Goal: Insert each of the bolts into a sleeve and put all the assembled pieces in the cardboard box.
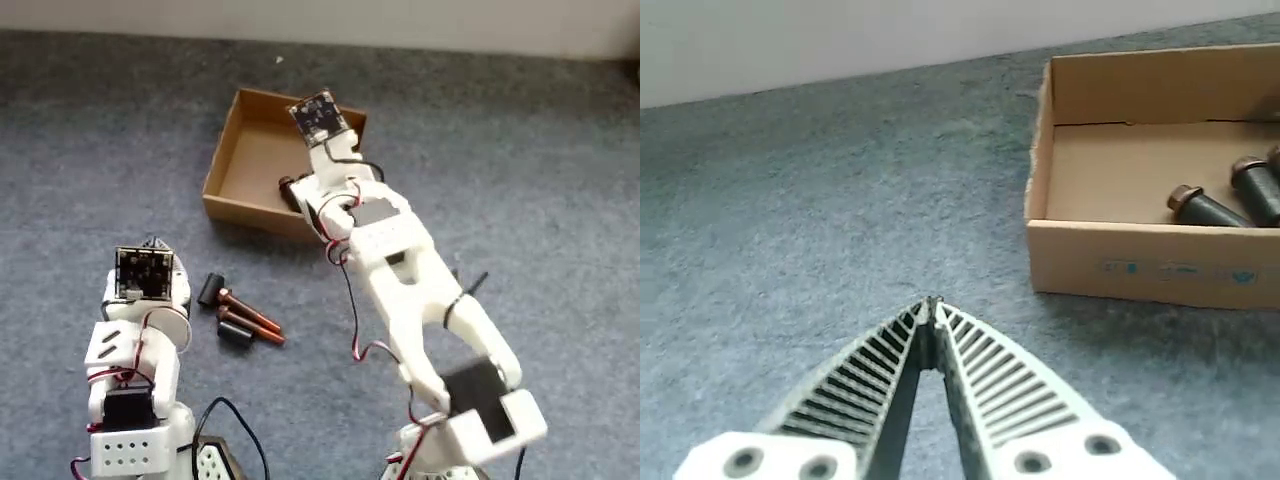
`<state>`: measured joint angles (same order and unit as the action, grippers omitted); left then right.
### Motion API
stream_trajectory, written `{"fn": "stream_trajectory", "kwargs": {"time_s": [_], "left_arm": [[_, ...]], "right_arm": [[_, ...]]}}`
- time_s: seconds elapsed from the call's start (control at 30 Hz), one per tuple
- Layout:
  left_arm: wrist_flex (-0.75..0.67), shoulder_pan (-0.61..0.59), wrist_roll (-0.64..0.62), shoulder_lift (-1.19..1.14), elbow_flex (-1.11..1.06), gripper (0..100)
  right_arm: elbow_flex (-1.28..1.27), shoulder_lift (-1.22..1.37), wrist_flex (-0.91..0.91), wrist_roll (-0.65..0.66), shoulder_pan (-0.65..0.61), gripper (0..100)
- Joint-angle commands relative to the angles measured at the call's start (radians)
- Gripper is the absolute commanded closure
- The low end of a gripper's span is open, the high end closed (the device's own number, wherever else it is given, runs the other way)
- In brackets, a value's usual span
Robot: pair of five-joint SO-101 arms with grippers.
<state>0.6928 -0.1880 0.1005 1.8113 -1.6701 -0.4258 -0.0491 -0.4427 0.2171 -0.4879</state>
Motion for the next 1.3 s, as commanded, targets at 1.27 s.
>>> {"fn": "stream_trajectory", "kwargs": {"time_s": [1.27], "left_arm": [[-0.129, -0.363, -0.143, 0.01, 0.039, 98]], "right_arm": [[-0.127, -0.087, -0.348, 0.044, -0.575, 89.0]]}}
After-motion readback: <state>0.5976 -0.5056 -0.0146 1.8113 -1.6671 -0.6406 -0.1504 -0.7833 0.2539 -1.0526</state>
